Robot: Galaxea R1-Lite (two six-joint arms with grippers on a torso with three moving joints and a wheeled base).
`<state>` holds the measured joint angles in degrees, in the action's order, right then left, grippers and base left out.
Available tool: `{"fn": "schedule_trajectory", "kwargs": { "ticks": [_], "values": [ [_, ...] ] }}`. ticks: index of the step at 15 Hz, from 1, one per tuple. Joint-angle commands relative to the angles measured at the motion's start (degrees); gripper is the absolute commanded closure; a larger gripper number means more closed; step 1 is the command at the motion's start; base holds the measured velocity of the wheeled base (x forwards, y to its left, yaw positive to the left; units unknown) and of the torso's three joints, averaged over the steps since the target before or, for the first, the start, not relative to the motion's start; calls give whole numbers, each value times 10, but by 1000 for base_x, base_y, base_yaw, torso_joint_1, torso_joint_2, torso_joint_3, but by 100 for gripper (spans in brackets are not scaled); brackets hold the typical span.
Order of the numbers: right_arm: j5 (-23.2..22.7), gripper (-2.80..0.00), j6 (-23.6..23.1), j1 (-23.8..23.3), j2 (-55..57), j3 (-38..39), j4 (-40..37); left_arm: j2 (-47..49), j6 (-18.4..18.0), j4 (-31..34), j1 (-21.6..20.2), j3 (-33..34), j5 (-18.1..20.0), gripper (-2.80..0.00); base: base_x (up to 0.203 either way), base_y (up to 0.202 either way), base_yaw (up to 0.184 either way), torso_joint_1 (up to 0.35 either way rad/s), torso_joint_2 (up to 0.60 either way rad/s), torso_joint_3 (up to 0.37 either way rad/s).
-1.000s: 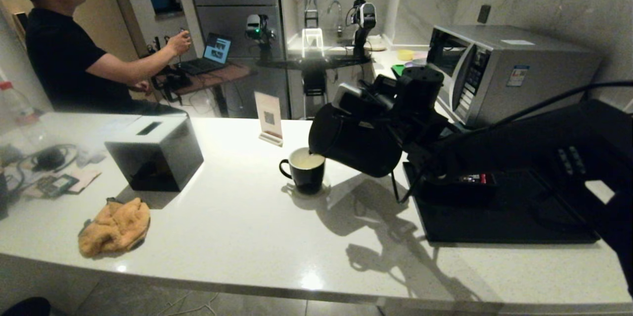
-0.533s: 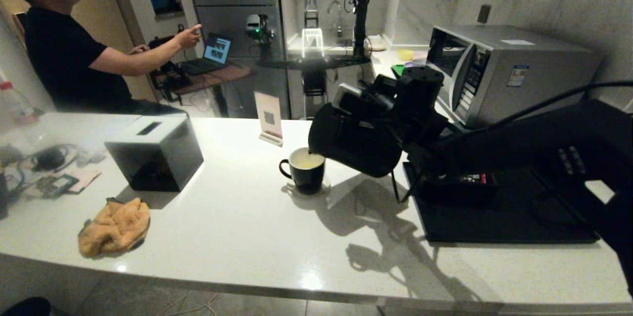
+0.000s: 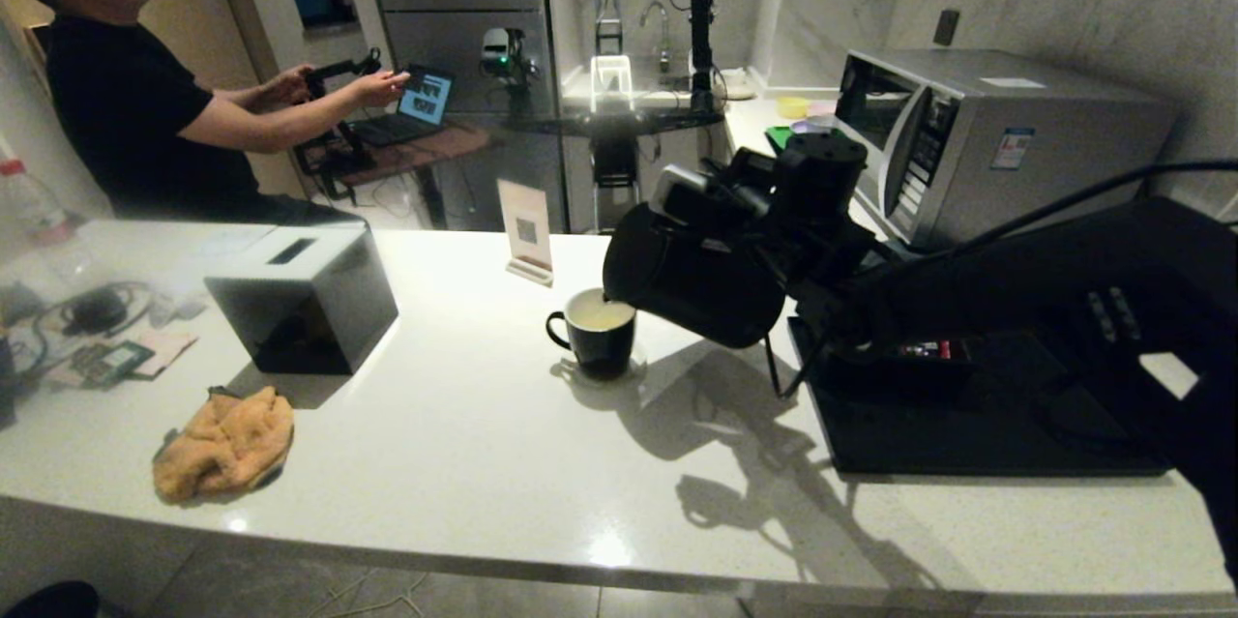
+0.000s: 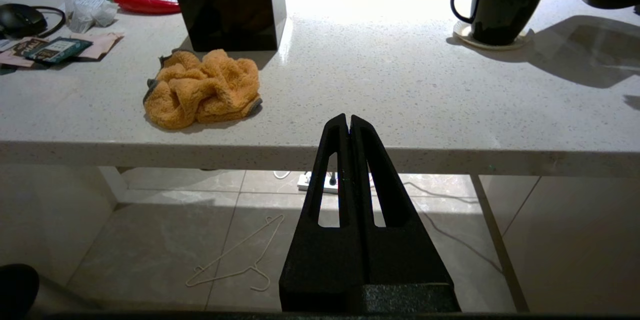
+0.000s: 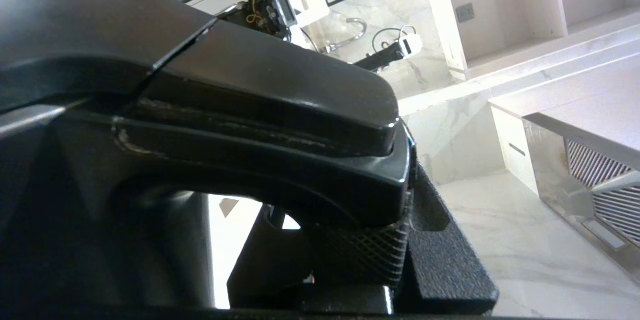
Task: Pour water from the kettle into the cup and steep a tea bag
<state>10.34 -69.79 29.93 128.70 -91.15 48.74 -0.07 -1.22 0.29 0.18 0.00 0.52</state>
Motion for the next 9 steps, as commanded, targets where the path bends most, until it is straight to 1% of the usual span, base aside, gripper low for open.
{"fn": "schedule_trajectory", "kwargs": {
  "ticks": [1,9],
  "values": [
    [0,0,-4,0,2,1,3,1,0,0,0,0,0,0,0,0,0,0,0,0],
    [-3,0,-5,-2,3,4,4,1,0,1,0,0,0,0,0,0,0,0,0,0]
  ]
}}
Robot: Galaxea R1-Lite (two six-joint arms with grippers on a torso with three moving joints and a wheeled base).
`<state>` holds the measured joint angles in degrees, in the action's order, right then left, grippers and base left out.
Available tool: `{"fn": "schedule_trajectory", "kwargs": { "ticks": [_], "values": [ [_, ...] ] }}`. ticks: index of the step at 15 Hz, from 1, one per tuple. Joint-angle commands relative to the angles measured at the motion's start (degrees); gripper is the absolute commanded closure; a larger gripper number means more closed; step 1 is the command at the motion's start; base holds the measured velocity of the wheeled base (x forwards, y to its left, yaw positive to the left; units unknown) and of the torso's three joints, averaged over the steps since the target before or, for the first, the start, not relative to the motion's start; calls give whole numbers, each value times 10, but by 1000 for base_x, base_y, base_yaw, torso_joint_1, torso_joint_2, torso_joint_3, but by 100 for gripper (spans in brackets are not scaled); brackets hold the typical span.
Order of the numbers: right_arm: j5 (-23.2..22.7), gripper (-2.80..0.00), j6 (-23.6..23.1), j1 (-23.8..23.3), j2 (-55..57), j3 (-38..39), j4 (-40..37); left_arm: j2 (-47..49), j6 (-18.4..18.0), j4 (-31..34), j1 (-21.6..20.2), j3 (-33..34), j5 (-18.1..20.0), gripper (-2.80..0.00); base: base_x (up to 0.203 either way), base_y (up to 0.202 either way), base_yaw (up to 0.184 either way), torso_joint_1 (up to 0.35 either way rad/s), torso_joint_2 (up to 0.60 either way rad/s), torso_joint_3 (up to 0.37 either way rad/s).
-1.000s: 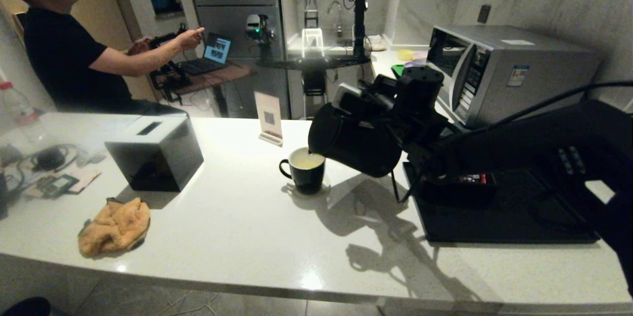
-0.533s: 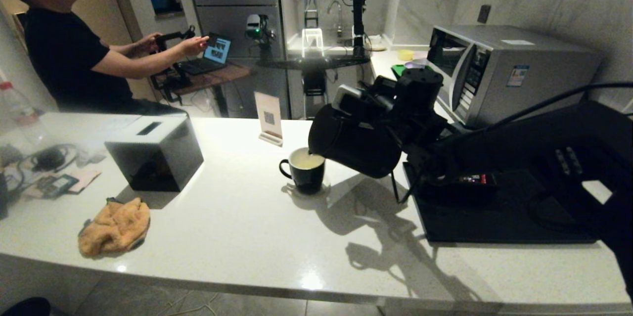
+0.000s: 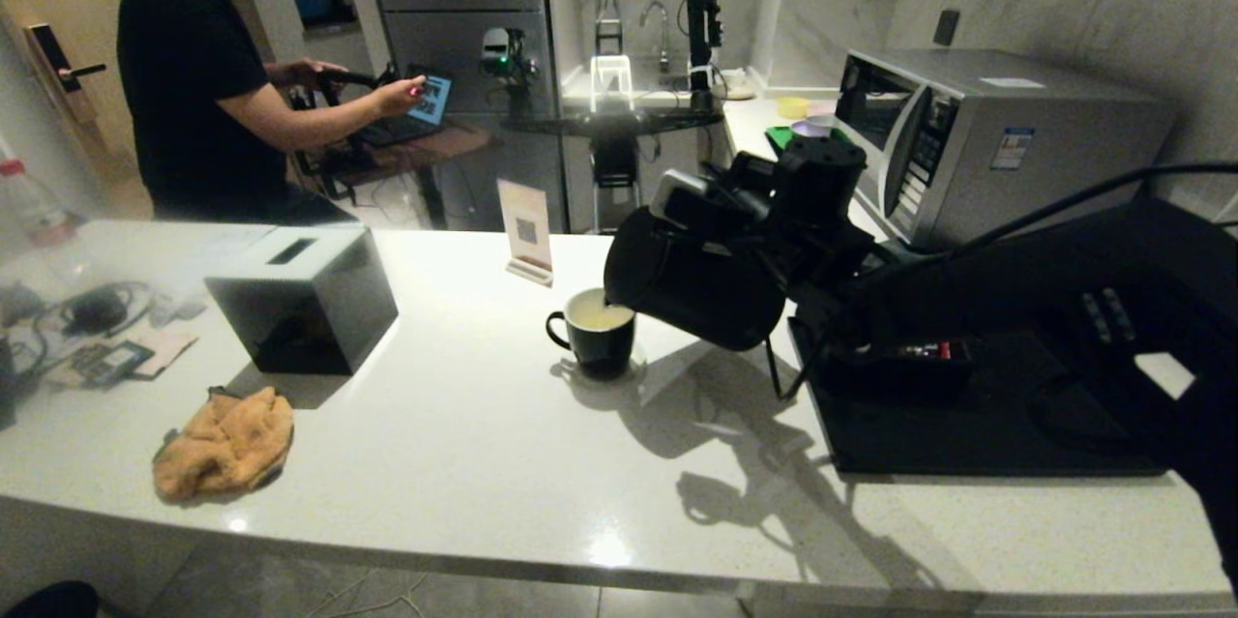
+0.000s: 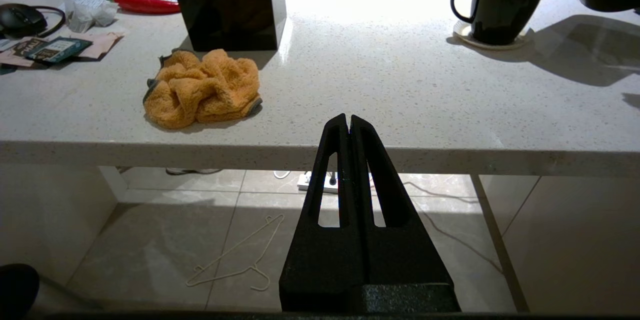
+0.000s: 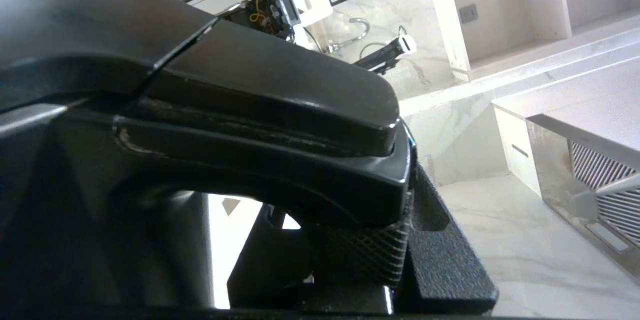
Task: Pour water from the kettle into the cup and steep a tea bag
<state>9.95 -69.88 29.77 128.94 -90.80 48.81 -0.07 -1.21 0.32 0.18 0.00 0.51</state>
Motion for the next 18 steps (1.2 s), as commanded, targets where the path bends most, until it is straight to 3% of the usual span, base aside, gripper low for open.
{"fn": "schedule_trajectory", "kwargs": {
  "ticks": [1,13,18],
  "values": [
    [1,0,-4,-1,1,0,4,1,0,-1,0,0,0,0,0,0,0,0,0,0],
    [-11,0,-18,-2,0,0,4,1,0,0,0,0,0,0,0,0,0,0,0,0],
    [1,0,2,-2,-3,1,1,1,0,0,0,0,0,0,0,0,0,0,0,0]
  ]
}}
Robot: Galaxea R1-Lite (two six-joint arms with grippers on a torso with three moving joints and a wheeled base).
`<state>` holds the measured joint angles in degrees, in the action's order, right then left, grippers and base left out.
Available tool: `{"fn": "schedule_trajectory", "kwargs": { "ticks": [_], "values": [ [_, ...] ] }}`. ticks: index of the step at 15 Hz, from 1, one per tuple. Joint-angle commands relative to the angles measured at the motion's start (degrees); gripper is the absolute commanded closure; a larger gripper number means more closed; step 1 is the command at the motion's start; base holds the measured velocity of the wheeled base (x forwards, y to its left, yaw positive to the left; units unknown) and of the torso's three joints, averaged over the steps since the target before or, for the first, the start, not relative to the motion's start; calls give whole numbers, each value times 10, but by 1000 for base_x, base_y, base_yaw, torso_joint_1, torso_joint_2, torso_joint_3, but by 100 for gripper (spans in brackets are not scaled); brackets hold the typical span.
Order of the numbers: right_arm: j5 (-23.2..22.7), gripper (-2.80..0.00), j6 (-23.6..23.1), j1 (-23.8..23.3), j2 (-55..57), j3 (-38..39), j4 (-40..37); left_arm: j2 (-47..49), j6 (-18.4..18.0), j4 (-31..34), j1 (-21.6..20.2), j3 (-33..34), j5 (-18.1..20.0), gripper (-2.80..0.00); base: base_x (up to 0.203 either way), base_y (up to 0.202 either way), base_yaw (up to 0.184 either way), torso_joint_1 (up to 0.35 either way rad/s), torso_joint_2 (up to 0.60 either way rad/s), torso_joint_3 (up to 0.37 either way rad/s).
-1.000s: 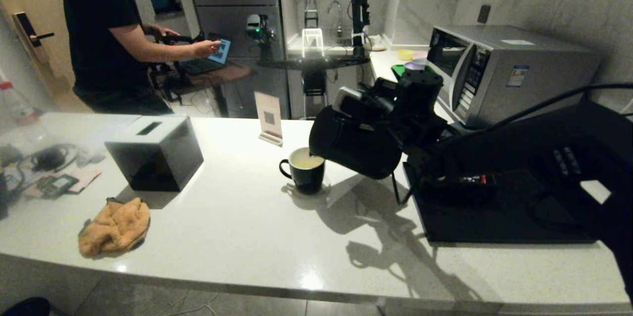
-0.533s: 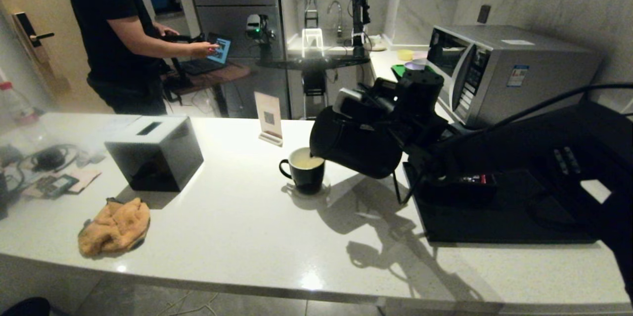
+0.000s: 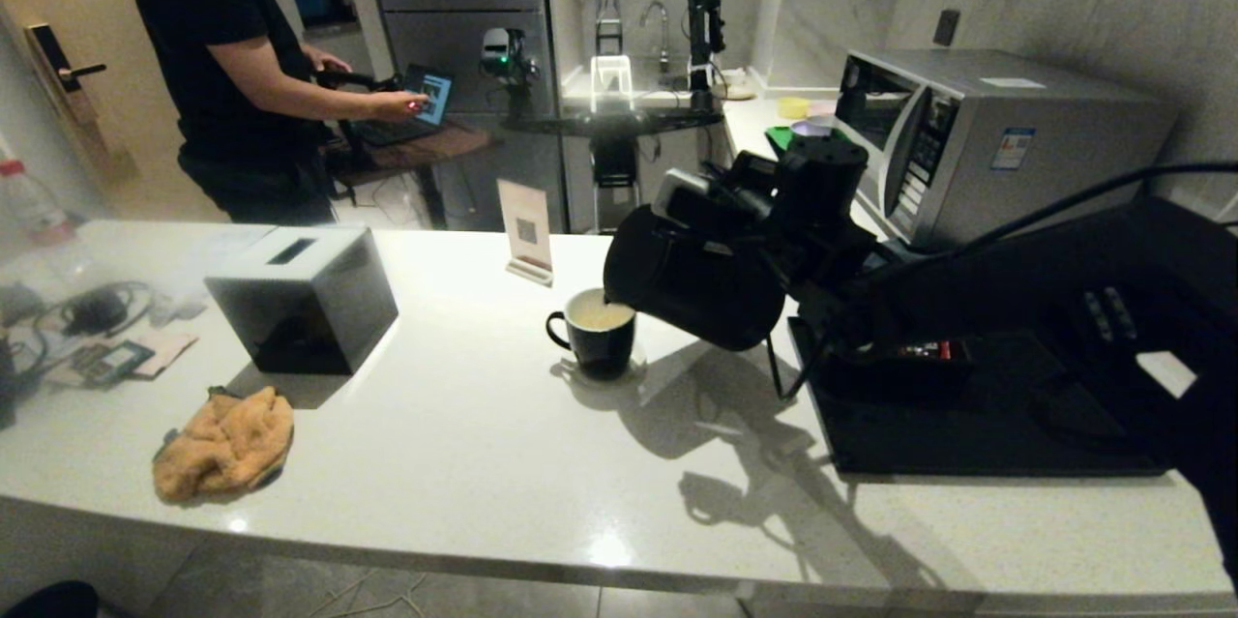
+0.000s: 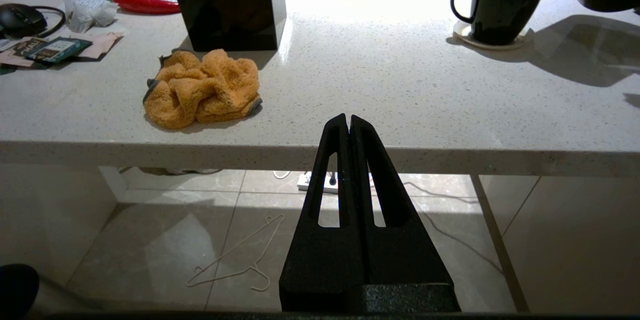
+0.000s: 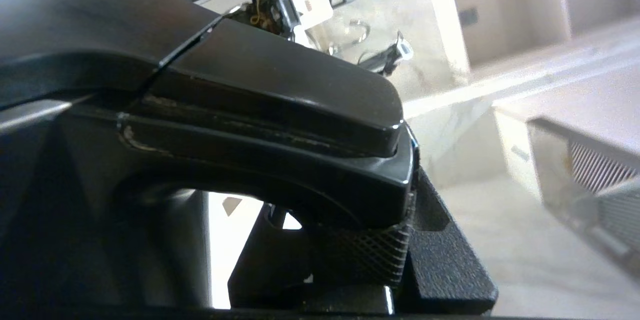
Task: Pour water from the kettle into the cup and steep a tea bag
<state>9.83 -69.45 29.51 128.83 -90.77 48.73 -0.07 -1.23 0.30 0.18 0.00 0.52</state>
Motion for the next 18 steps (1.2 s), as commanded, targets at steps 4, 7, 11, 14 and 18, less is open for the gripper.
{"fn": "schedule_trajectory", "kwargs": {
  "ticks": [4,7,11,14,18],
  "values": [
    [48,0,35,0,-6,3,4,1,0,0,0,0,0,0,0,0,0,0,0,0],
    [89,0,75,0,-9,5,3,1,0,0,1,0,0,0,0,0,0,0,0,0],
    [93,0,112,0,-17,11,3,1,0,0,0,0,0,0,0,0,0,8,0,1],
    [100,0,144,-4,-26,22,4,1,0,0,0,0,0,0,0,0,0,0,0,0],
    [137,0,190,-13,-45,63,25,1,0,0,1,0,0,0,0,0,0,0,0,0]
  ]
}}
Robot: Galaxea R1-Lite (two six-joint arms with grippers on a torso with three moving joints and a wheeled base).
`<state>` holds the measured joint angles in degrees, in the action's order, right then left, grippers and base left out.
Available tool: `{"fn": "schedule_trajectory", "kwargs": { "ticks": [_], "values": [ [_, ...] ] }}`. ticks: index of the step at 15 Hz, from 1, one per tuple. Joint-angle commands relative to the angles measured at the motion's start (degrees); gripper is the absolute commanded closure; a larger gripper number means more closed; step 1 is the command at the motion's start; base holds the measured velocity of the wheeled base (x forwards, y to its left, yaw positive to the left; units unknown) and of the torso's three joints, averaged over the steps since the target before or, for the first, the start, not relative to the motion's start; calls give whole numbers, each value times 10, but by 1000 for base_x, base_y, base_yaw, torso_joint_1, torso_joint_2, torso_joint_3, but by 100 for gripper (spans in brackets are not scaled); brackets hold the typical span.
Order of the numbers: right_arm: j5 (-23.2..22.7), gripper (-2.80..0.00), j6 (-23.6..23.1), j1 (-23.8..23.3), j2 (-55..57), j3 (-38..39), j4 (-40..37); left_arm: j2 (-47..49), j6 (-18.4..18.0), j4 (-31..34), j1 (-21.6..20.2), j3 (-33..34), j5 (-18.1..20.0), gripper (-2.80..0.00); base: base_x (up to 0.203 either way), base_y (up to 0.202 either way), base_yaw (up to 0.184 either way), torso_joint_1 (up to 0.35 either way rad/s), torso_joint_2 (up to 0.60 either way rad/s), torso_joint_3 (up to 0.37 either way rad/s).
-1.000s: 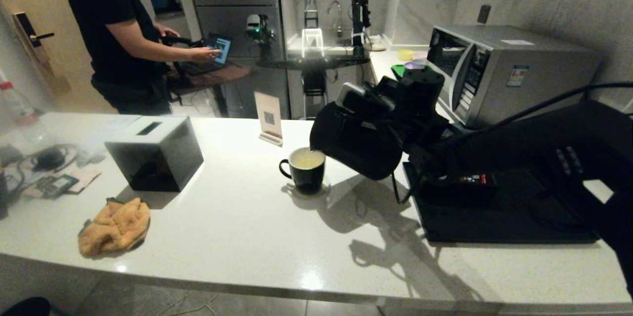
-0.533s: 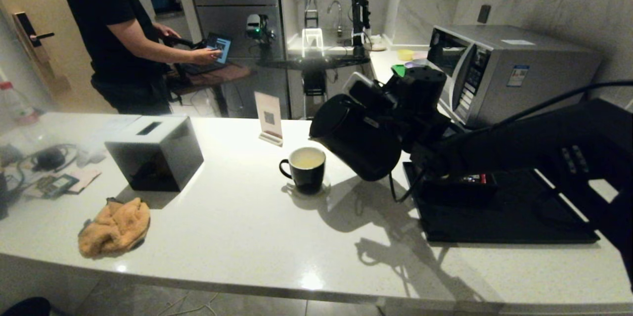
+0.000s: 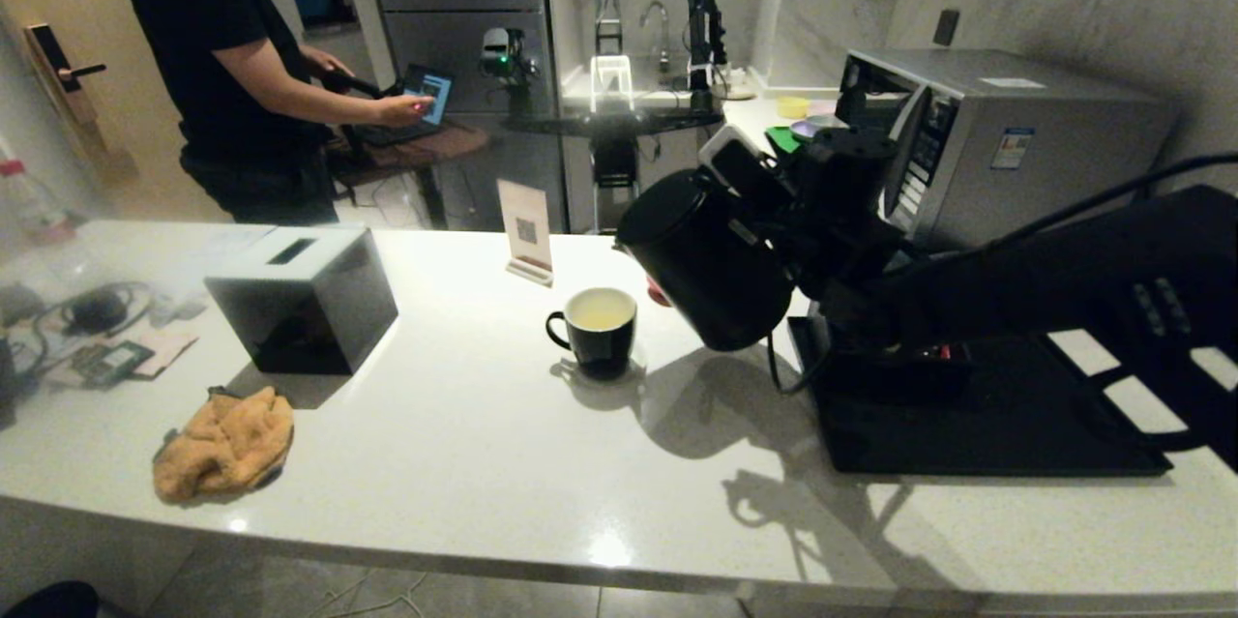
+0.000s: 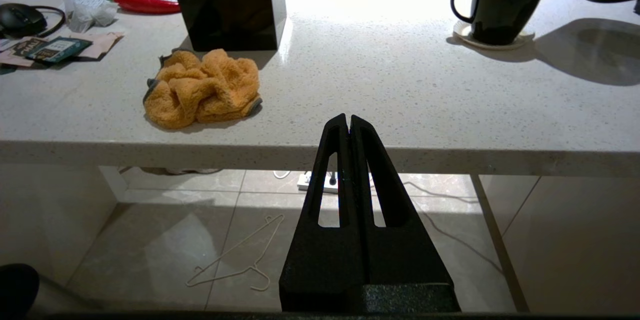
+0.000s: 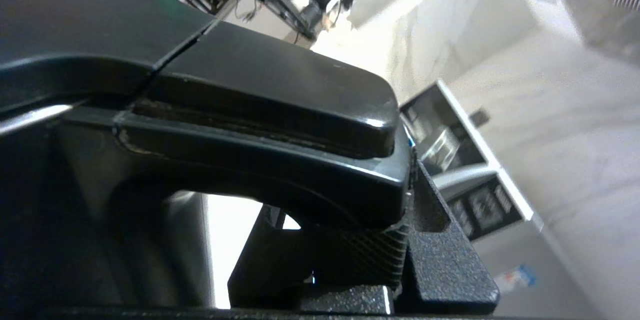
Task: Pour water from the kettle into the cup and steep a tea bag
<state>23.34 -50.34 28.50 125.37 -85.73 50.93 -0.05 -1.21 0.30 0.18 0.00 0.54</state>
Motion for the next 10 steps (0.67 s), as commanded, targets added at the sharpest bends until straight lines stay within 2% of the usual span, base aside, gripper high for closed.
{"fn": "schedule_trajectory", "kwargs": {
  "ticks": [1,5,10],
  "values": [
    [2,0,4,-8,-17,22,5,0,0,0,0,-1,0,0,0,0,0,0,0,0],
    [1,0,22,-38,-38,36,15,0,0,0,0,0,0,0,0,0,0,0,0,0],
    [0,0,23,-83,-63,45,12,0,0,0,0,0,0,0,0,0,0,0,0,0]
  ]
}}
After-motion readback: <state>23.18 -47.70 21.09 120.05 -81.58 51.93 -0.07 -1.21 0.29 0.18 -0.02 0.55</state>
